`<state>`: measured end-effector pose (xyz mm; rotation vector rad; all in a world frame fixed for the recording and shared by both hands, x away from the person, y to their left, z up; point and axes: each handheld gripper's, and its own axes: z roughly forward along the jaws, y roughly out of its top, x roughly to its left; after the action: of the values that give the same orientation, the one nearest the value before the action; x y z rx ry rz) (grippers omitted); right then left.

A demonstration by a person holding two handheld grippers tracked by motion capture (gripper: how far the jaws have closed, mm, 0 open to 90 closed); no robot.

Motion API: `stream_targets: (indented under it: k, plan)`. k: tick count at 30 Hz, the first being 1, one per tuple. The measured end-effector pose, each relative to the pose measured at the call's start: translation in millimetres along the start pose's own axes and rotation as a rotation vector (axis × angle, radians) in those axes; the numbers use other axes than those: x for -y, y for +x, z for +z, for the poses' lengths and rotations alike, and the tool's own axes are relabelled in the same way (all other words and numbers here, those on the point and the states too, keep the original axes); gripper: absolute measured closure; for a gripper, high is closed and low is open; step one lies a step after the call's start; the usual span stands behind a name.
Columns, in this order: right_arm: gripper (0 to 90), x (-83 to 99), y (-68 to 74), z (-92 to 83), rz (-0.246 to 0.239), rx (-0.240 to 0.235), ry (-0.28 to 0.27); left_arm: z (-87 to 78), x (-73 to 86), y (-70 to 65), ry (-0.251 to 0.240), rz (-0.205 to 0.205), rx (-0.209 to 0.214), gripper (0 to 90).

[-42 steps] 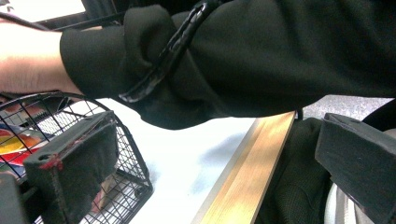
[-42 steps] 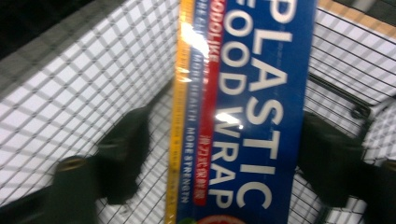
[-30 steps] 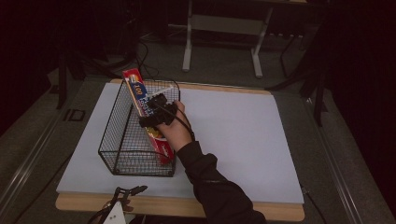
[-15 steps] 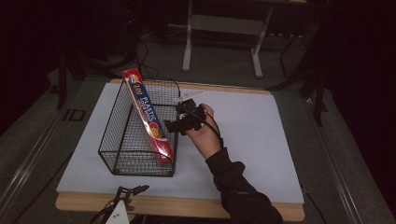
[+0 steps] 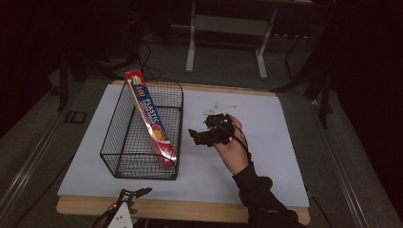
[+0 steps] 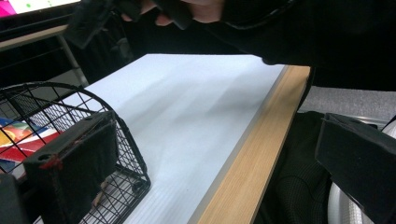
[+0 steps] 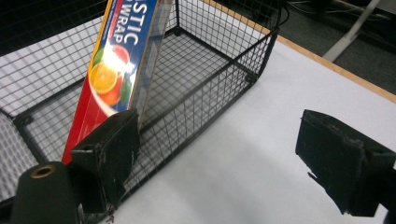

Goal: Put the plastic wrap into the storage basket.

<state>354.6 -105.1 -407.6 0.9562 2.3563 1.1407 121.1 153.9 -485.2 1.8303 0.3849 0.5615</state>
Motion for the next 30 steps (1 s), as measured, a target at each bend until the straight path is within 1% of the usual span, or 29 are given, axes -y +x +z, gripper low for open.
stream_targets:
  k: [4,11,13,14,15,17,18,19,21,23,26,28,30]
  plan:
    - [13.6,14.8,-5.7,-8.4,-0.016,-0.01,-0.009,0.5,0.1,-0.3,0.002,0.001,-0.002,0.1]
    - [13.5,40.5,-15.0,-19.3,-0.022,-0.03,-0.011,1.3,0.3,-0.9,0.004,-0.001,-0.001,0.1]
    - [13.5,48.5,-18.0,-22.9,-0.024,-0.026,-0.011,1.1,0.3,-0.5,0.005,0.0,-0.003,0.1]
    - [13.5,48.5,-18.0,-22.9,-0.024,-0.026,-0.011,1.1,0.3,-0.5,0.005,0.0,-0.003,0.0]
    - [13.5,57.7,-22.5,-27.5,-0.013,-0.015,0.0,1.2,0.4,-0.4,0.008,0.0,-0.002,0.1]
    - [13.6,63.3,-25.1,-30.3,-0.008,-0.012,0.005,1.4,0.5,-0.7,0.009,0.001,-0.002,0.1]
    - [13.9,67.2,-26.9,-31.9,-0.008,-0.004,0.005,1.4,0.5,-0.7,0.009,0.001,-0.002,0.1]
    - [14.1,72.5,-28.9,-34.0,0.003,0.001,0.006,1.6,0.4,-0.7,0.009,0.001,-0.001,0.1]
    - [14.0,79.9,-31.8,-36.7,0.022,-0.006,0.01,1.6,0.4,-0.7,0.009,0.001,-0.001,0.1]
    - [14.0,87.8,-33.8,-38.7,0.022,0.01,0.016,1.7,0.3,-0.7,0.009,0.0,-0.001,0.1]
    - [14.0,94.3,-35.8,-40.5,0.023,0.014,0.03,1.7,0.4,-0.9,0.01,0.0,-0.001,0.1]
    - [14.0,102.3,-37.2,-44.6,0.038,0.01,0.028,1.7,0.4,-0.7,0.01,0.0,-0.001,0.1]
    - [13.9,106.4,-37.0,-47.2,0.033,0.009,0.028,1.9,0.4,-0.8,0.011,0.001,0.0,0.1]
